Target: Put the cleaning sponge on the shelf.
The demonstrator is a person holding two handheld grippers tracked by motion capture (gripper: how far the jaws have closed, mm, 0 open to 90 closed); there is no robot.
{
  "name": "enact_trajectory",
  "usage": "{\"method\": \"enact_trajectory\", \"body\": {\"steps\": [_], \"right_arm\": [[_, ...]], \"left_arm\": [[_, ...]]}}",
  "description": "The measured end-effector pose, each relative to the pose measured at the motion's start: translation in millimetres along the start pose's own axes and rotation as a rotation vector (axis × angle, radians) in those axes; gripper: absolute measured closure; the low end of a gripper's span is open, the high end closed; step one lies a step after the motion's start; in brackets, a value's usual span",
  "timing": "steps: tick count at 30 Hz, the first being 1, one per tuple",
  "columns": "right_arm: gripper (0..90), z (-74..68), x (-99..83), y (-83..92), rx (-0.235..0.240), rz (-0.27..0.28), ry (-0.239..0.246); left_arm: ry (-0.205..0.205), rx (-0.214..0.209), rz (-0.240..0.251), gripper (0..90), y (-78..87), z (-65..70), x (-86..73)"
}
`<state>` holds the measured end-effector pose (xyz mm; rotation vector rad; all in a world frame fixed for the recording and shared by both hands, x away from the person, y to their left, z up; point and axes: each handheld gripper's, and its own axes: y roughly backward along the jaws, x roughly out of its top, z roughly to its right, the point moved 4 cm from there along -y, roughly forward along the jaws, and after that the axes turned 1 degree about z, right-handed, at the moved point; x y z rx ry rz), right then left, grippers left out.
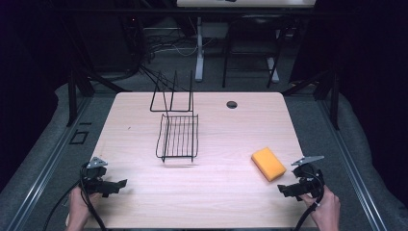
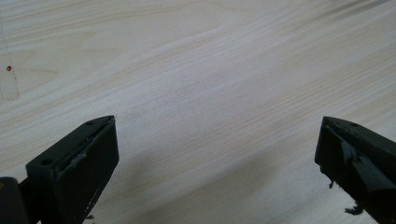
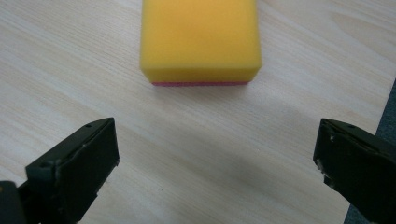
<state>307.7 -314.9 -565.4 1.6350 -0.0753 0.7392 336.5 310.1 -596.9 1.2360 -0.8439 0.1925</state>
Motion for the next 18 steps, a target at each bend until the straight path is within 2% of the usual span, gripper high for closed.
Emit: {"method": "enact_trajectory", "body": {"steps": [7,11,18], "right_arm": [[0.0,-0.6,1.9,2.2,0.007,0.012,-0.002],[0.0,0.0,2.7,1.4,0.012,-0.001,0.006],[0.0,0.1,7.9,6.4,0.013,0.008,-0.001]], "left_arm": [[0.013,0.001,0.005,0.0,0.0,-2.4,-0.1],[0.011,-0.003,-0.009,0.0,-0.4,-2.1,-0.4],[0.008,-0.003,-0.020,0.0,-1.8,-1.7,-1.3]]}}
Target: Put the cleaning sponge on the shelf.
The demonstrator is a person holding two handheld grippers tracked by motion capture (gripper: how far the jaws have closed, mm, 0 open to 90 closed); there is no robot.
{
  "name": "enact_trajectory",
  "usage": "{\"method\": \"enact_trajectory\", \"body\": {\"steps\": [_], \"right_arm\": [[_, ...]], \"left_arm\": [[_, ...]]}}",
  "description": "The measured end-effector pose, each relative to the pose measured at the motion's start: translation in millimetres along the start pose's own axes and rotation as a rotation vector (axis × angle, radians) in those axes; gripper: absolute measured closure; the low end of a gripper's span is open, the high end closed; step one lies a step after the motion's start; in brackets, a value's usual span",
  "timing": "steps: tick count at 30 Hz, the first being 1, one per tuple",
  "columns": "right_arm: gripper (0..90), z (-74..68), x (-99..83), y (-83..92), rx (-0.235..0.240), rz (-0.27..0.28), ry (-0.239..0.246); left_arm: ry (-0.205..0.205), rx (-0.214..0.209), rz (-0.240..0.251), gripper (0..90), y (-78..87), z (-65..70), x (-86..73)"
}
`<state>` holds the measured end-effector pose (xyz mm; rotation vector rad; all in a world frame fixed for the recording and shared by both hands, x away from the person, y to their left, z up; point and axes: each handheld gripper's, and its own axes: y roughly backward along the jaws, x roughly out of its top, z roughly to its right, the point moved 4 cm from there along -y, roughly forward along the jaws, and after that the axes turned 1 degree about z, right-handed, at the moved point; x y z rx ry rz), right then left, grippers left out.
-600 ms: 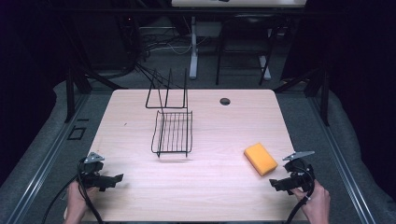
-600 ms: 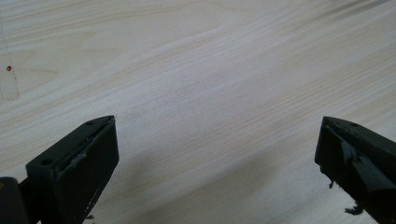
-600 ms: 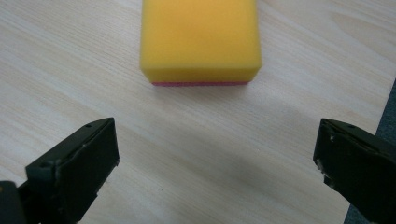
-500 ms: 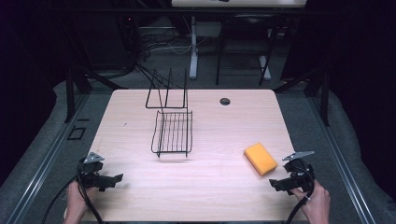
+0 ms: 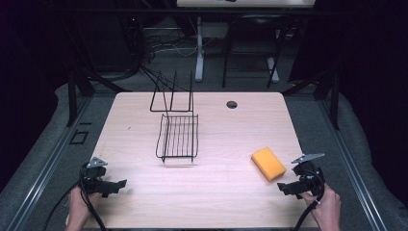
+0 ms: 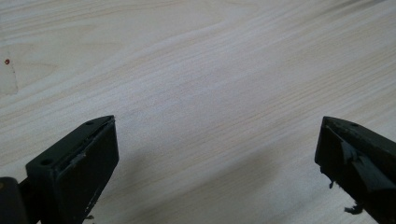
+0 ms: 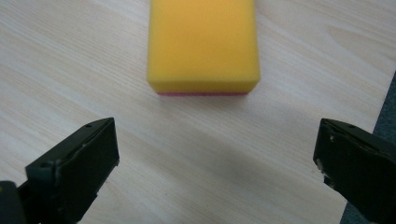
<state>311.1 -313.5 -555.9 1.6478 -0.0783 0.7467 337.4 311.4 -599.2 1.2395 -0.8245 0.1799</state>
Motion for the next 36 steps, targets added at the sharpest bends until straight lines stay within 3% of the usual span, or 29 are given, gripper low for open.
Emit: {"method": "enact_trajectory", "body": {"steps": [7,10,20,23,30,33,34,35,36], "right_arm": [[0.0,-5.0,15.0,1.6,0.036,-0.017,0.000],[0.0,-5.4,19.2,-0.9,0.021,-0.028,0.017],[0.0,-6.2,36.5,-23.1,0.060,-0.108,0.014],[0.0,-7.8,41.4,-30.3,0.071,-0.110,0.011],[0.0,-9.7,48.2,-40.5,0.066,-0.156,0.032],[0.0,-9.6,49.8,-44.4,0.029,-0.185,0.048],[0.0,-10.7,49.6,-46.9,0.053,-0.181,0.037],[0.0,-8.5,49.7,-46.3,0.015,-0.205,0.054],[0.0,-12.4,49.0,-51.4,0.044,-0.162,0.009]], "left_arm": [[0.004,0.009,-0.004,0.0,0.2,-1.0,-1.9],[0.002,0.008,-0.008,0.0,0.2,-0.9,-2.1],[-0.008,0.000,-0.025,0.0,-3.0,0.6,-2.2],[-0.008,-0.002,-0.026,0.0,-3.3,0.7,-2.2],[-0.008,-0.001,-0.027,0.0,-3.6,0.6,-2.3],[-0.010,-0.004,-0.035,0.0,-4.0,1.0,-2.4],[-0.011,-0.003,-0.035,0.0,-4.1,1.2,-2.4],[-0.011,-0.003,-0.035,0.0,-4.1,1.2,-2.4],[-0.010,-0.003,-0.035,0.0,-4.1,1.3,-2.4]]}}
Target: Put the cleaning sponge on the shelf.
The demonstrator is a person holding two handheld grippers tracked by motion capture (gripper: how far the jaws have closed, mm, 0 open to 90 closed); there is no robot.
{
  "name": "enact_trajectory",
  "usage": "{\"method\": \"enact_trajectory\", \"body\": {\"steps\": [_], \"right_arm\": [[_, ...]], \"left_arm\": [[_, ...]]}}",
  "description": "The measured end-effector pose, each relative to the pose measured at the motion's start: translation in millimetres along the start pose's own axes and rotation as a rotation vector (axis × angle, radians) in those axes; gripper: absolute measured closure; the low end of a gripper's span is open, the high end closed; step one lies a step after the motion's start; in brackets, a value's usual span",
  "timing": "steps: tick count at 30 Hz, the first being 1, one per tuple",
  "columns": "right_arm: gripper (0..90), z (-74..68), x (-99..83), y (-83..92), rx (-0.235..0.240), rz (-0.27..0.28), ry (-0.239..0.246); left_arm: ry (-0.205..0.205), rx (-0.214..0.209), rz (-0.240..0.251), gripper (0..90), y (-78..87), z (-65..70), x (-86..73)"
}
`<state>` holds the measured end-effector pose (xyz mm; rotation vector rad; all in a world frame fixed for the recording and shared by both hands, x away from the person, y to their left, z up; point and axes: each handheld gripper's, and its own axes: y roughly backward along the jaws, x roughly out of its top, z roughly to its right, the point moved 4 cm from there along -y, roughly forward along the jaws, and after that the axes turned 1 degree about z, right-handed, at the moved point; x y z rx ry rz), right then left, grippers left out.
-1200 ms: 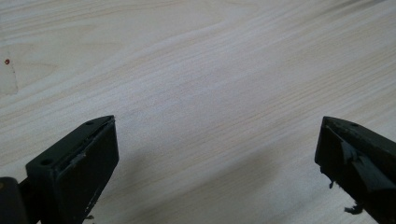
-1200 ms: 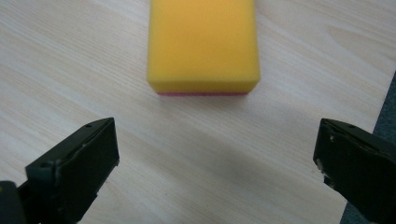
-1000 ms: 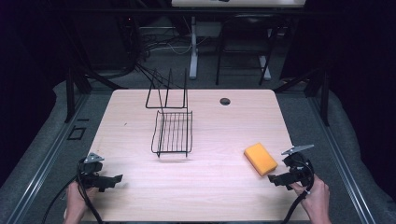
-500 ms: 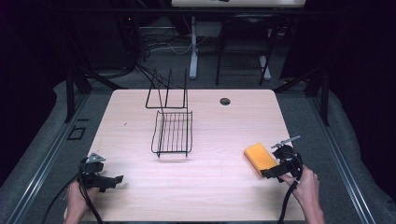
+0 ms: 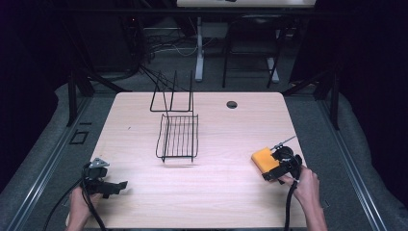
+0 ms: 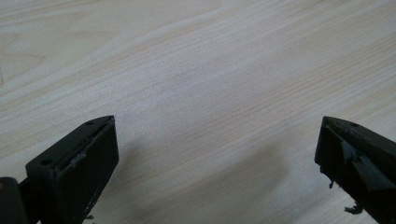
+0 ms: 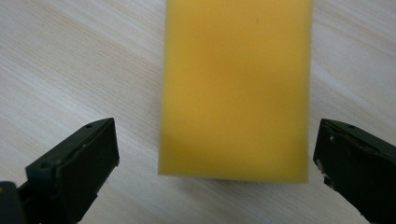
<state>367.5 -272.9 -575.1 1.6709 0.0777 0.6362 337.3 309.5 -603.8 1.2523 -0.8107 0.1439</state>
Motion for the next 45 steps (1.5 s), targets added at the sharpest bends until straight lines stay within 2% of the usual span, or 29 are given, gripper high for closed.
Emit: {"method": "enact_trajectory", "body": {"steps": [1,2,3,5,7,9,10,11,15,22,30,31,34,35,36,38,45], "right_arm": [[1.3,2.6,0.5,2.4,-0.019,-0.043,0.033],[1.3,2.6,0.5,2.4,-0.019,-0.043,0.033],[8.1,2.9,1.2,2.0,-0.037,-0.048,0.037],[9.1,2.2,1.3,0.7,-0.028,-0.041,0.035],[13.6,2.4,2.0,1.6,-0.064,-0.055,0.036],[14.8,1.2,2.1,0.3,-0.049,-0.045,0.032],[15.5,1.4,2.3,1.8,-0.064,-0.050,0.035],[15.9,0.6,2.3,0.6,-0.054,-0.043,0.031],[19.5,0.3,1.5,-1.0,-0.077,-0.057,0.041],[21.6,0.3,1.1,-2.2,-0.079,-0.063,0.044],[27.3,0.5,-0.4,0.5,-0.074,-0.048,0.035],[27.6,2.9,-1.0,3.5,-0.102,-0.061,0.048],[27.8,3.7,-1.5,6.0,-0.105,-0.055,0.041],[27.9,4.0,-1.5,7.9,-0.091,-0.051,0.036],[28.0,3.6,-1.6,8.8,-0.080,-0.007,0.008],[28.1,4.6,-1.6,11.8,-0.074,-0.024,0.021],[28.2,3.3,-0.9,22.2,-0.073,0.006,0.013]], "left_arm": [[-0.001,0.000,0.000,0.0,-0.3,0.0,0.1],[-0.001,0.000,0.000,0.0,-0.3,0.0,0.1],[0.000,-0.001,-0.001,0.0,-0.3,0.0,0.0],[-0.003,-0.002,-0.002,0.0,-0.4,0.0,0.1],[-0.003,-0.003,-0.005,0.0,-0.5,-0.1,0.0],[-0.004,-0.003,-0.006,0.0,-0.6,-0.2,-0.1],[-0.002,-0.002,-0.006,0.0,-0.6,0.0,-0.2],[-0.003,-0.002,-0.006,0.0,-0.7,0.1,-0.2],[-0.004,-0.003,-0.009,0.0,-1.1,0.5,-0.1],[-0.007,-0.002,-0.013,0.0,-1.4,0.8,-0.3],[-0.013,-0.001,-0.018,0.0,-1.9,1.3,-0.4],[-0.013,0.001,-0.017,0.0,-2.0,1.2,-0.4],[-0.014,0.002,-0.019,0.0,-2.2,1.4,-0.3],[-0.013,0.002,-0.018,0.0,-2.3,1.6,-0.3],[-0.015,0.004,-0.016,0.0,-2.4,1.7,-0.2],[-0.015,0.005,-0.016,0.0,-2.1,1.7,-0.3],[-0.022,0.005,-0.019,0.0,-1.8,1.6,-0.1]]}}
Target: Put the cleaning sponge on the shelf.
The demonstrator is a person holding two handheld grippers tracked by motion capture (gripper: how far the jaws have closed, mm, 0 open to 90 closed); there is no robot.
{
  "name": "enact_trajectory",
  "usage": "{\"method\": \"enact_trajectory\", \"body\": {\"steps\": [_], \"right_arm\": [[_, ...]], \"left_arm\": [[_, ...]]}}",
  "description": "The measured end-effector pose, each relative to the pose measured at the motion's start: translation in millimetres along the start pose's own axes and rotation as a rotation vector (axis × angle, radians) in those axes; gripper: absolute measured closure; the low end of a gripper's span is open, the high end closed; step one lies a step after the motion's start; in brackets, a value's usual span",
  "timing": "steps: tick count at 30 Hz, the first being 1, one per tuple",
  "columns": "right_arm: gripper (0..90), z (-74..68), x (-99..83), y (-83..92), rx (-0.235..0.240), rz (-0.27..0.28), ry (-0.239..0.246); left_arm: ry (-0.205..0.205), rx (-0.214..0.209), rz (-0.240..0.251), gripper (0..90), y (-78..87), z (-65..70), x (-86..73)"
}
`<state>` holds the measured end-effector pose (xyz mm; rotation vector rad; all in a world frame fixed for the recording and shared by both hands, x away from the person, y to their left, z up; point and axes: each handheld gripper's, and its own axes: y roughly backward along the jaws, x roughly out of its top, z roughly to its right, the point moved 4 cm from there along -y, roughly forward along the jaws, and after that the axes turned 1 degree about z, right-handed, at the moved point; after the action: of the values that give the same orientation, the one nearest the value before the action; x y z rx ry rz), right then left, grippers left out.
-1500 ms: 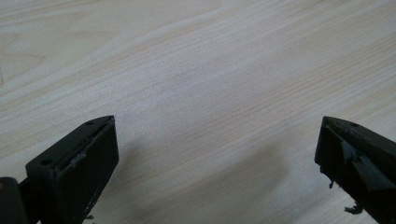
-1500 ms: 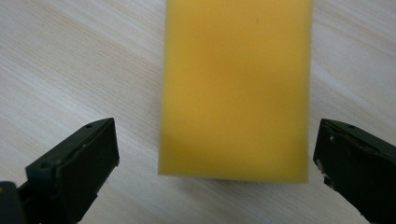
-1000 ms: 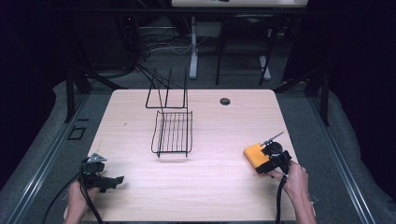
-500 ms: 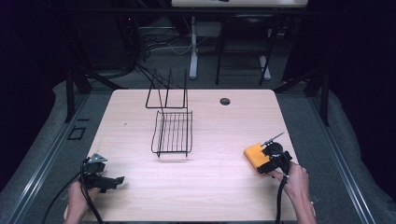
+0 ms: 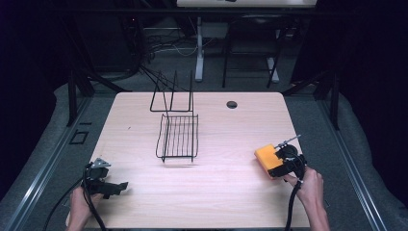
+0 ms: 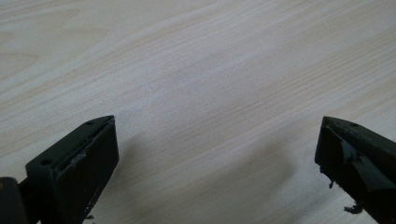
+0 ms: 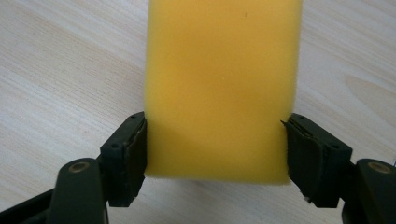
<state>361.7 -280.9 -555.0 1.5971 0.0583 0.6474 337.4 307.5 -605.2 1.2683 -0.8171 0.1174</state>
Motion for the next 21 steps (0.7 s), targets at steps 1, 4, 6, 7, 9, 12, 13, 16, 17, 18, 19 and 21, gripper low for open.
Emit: {"method": "enact_trajectory", "body": {"steps": [1,4,6,7,9,12,13,16,17,18,19,21], "right_arm": [[28.2,-1.4,0.2,0.0,0.003,0.010,-0.011],[28.4,-2.0,0.6,1.9,-0.004,0.001,0.004],[28.5,-2.9,1.5,3.7,-0.005,0.002,0.011],[28.5,-2.9,1.5,3.7,-0.005,0.002,0.011],[28.7,-5.2,3.1,5.6,0.001,0.013,0.006],[28.9,-7.4,5.7,8.0,0.007,0.027,0.010],[29.0,-8.8,6.7,9.8,0.005,0.016,0.023],[29.0,-11.1,8.3,11.2,0.012,0.025,0.023],[29.0,-13.2,9.8,13.1,0.005,0.028,0.028],[29.0,-13.2,9.8,13.1,0.005,0.028,0.028],[29.1,-14.9,10.7,13.8,0.015,0.031,0.032],[29.2,-17.4,12.3,15.4,0.013,0.034,0.043]], "left_arm": [[0.000,0.000,0.000,0.0,0.0,0.0,0.0],[0.005,0.000,0.003,0.0,0.2,0.0,-0.2],[0.004,0.002,0.003,0.0,0.4,0.2,-0.1],[0.004,0.002,0.003,0.0,0.4,0.2,-0.1],[0.001,0.003,0.002,0.0,0.2,0.1,0.2],[0.000,0.004,0.001,0.0,0.2,0.4,0.1],[-0.001,0.004,0.002,0.0,0.4,0.4,0.2],[0.002,0.003,0.003,0.0,0.0,0.1,0.1],[0.002,0.004,0.001,0.0,0.1,0.2,0.0],[-0.001,0.007,0.002,0.0,0.5,0.0,0.0],[0.001,0.007,0.003,0.0,1.0,-0.2,-0.1],[0.005,0.009,0.007,0.0,1.4,-0.8,-0.2]]}}
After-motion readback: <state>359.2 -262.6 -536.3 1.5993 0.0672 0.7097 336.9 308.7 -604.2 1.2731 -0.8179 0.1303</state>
